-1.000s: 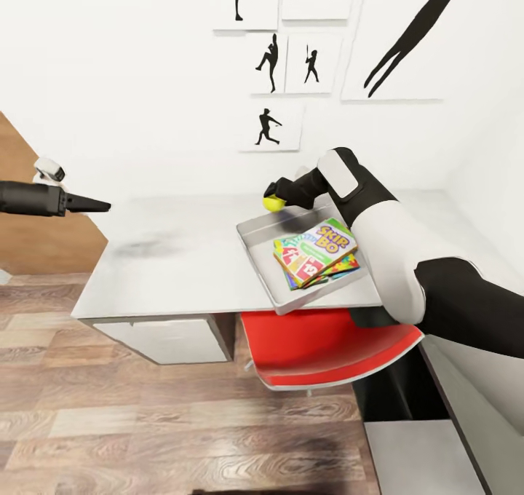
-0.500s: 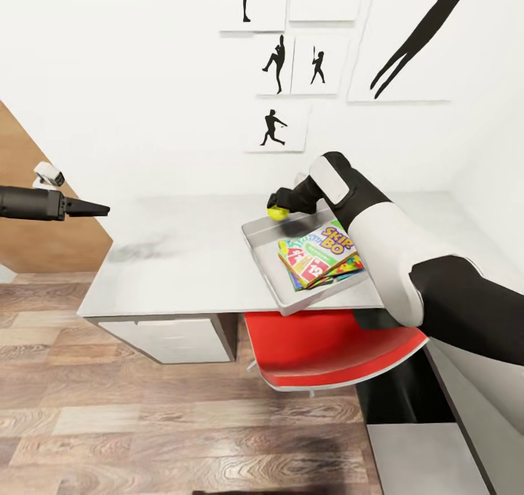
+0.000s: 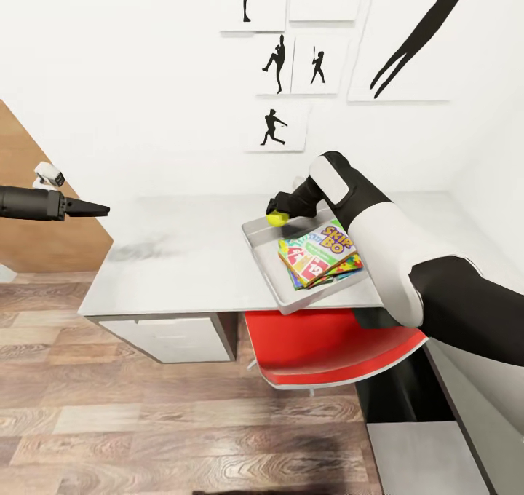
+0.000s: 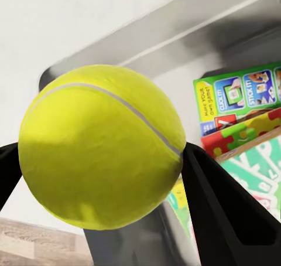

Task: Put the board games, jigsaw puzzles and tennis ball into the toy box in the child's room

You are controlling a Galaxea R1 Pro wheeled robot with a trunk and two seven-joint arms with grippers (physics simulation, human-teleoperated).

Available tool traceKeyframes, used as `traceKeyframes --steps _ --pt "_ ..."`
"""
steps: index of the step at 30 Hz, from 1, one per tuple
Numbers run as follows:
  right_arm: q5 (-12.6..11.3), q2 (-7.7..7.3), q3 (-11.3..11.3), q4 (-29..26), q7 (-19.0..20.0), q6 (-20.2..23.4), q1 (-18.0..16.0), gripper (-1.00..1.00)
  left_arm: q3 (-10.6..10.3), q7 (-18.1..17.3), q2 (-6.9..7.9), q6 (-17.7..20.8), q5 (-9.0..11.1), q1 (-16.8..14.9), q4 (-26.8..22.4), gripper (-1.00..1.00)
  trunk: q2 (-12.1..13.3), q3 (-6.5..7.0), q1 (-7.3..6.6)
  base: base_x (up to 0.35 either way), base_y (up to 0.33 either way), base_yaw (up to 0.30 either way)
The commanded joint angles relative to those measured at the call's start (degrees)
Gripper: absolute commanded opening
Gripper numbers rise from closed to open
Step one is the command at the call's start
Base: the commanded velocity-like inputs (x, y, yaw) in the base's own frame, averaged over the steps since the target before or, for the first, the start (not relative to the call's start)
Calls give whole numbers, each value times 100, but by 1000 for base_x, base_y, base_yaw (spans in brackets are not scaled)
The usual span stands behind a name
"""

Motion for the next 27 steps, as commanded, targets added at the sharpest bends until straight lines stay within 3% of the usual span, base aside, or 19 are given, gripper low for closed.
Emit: traceKeyframes --steps 1,27 --pt "-60 0 24 -1 -53 11 -6 -100 -42 0 12 61 52 -9 2 100 -11 -10 2 -72 17 0" --pt "10 0 41 42 -70 11 2 -100 -32 0 34 52 65 19 215 100 -11 -182 2 -6 31 0"
